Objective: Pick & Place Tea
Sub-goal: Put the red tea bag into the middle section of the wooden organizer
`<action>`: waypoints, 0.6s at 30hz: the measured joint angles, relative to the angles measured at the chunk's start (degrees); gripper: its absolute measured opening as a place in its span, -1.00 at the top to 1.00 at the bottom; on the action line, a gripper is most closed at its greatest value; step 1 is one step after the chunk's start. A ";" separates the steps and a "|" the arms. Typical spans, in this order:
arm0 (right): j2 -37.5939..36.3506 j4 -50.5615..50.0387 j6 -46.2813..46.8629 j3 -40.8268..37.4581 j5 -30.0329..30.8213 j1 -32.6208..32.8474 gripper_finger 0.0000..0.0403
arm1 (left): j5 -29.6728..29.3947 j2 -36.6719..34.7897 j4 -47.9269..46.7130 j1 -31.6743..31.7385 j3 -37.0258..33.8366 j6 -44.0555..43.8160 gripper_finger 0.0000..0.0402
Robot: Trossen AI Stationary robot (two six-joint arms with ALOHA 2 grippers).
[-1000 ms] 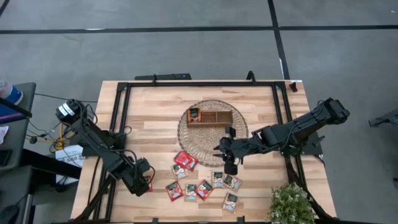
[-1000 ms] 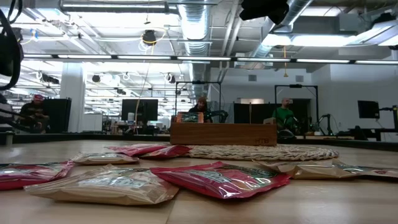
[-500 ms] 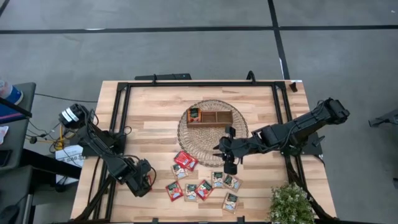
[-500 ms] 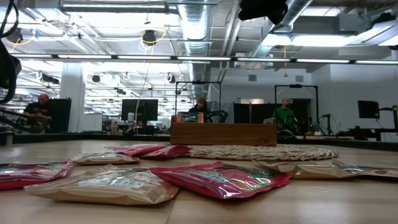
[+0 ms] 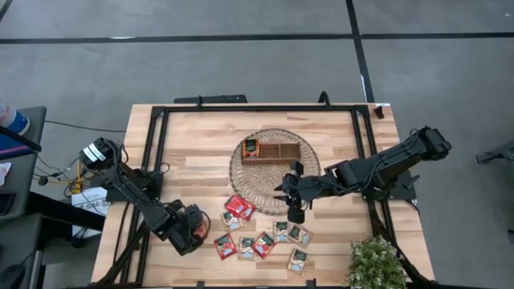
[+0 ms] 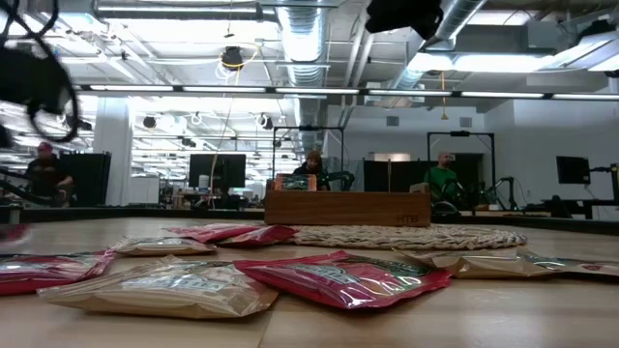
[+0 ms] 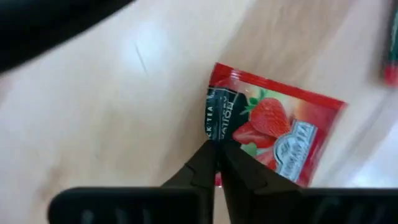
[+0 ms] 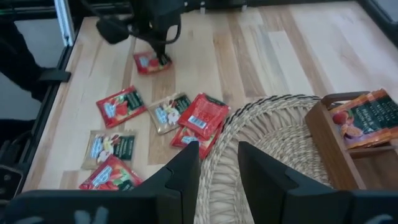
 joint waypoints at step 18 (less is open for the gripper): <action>4.21 10.27 -1.63 0.09 -11.66 -6.93 0.49 | -24.67 -0.32 -2.99 8.01 13.78 25.64 1.00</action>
